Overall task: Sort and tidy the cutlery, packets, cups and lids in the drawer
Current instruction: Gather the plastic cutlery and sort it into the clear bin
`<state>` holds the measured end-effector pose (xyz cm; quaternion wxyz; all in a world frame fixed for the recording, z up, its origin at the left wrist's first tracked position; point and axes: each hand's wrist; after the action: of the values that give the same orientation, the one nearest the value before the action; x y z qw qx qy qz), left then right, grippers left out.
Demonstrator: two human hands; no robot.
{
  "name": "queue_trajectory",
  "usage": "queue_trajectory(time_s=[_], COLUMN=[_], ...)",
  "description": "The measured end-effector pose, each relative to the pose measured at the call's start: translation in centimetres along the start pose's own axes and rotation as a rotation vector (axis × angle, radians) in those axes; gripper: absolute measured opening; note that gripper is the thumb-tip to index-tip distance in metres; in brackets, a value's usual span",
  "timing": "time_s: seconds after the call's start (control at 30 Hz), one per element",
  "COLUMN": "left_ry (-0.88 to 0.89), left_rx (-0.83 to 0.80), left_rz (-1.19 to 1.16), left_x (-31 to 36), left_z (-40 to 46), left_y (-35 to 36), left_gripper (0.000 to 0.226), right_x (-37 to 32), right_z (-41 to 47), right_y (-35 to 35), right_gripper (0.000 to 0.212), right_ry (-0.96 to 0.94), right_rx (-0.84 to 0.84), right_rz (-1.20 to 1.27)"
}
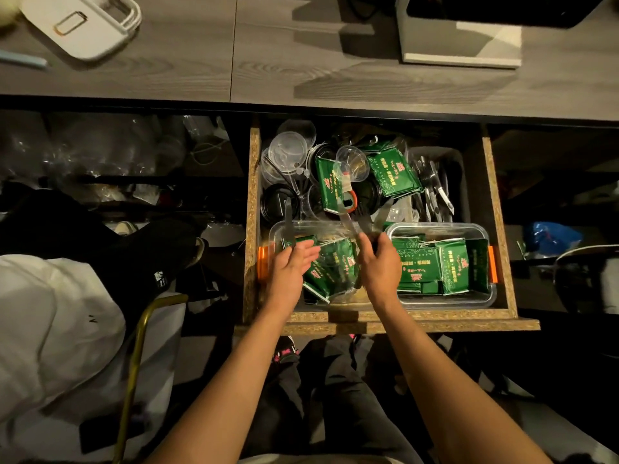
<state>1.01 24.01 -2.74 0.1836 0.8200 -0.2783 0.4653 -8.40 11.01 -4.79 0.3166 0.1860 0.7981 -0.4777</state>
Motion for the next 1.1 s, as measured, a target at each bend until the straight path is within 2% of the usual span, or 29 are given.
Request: queue_trajectory(time_s=[0.17, 0.27, 0.43, 0.5, 0.63, 0.8, 0.9, 1.0, 1.1], left_ry=[-0.027, -0.077, -0.117, -0.116, -0.144, -0.150, -0.132, -0.057, -0.067], left_rx=[-0.078, -0.075, -0.059, -0.054, -0.052, -0.074, -0.047, 0.003, 0.093], left_rz=[-0.151, -0.237, -0.394, -0.419, -0.398, -0.504, -0.495, -0.432, -0.487], left_x=[2.5, 3.8, 4.4, 4.1, 4.1, 5.4, 6.1, 6.7, 7.3], left_z=[-0.5, -0.7, -0.7, -0.9, -1.5, -2.2, -2.1, -1.7, -1.2], left_y=[1.8, 2.6, 3.6, 4.2, 5.8, 8.3, 9.7, 11.1, 13.4], left_gripper=[0.040, 0.032, 0.027, 0.029, 0.033, 0.037, 0.032, 0.028, 0.026], right_x=[-3.5, -4.5, -3.7, -3.4, -3.9, -3.8, -4.1, -4.3, -3.7], right_z=[-1.6, -2.6, -3.6, -4.3, -5.1, -5.0, -4.8, -4.0, -2.8], right_y=[-2.2, -2.3, -1.7, -1.7, -3.0, -4.9, -5.7, -6.7, -8.4], right_gripper=[0.021, 0.023, 0.029, 0.035, 0.035, 0.050, 0.053, 0.055, 0.055], right_ry=[-0.007, -0.045, 0.025, 0.018, 0.000, -0.005, -0.047, -0.073, -0.058], right_rx=[-0.166, -0.224, -0.238, -0.204, -0.107, 0.027, 0.079, 0.033, -0.050], right_rz=[0.485, 0.441, 0.270, 0.202, 0.186, 0.148, 0.091, 0.116, 0.184])
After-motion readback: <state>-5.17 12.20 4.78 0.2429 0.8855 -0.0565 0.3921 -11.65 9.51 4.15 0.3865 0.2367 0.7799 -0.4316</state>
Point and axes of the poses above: each hand's wrist, its own z-axis towards the middle knuckle, its own y-axis out of the palm, x = y × z, and after that the axes turned 3 degrees about y, right-handed
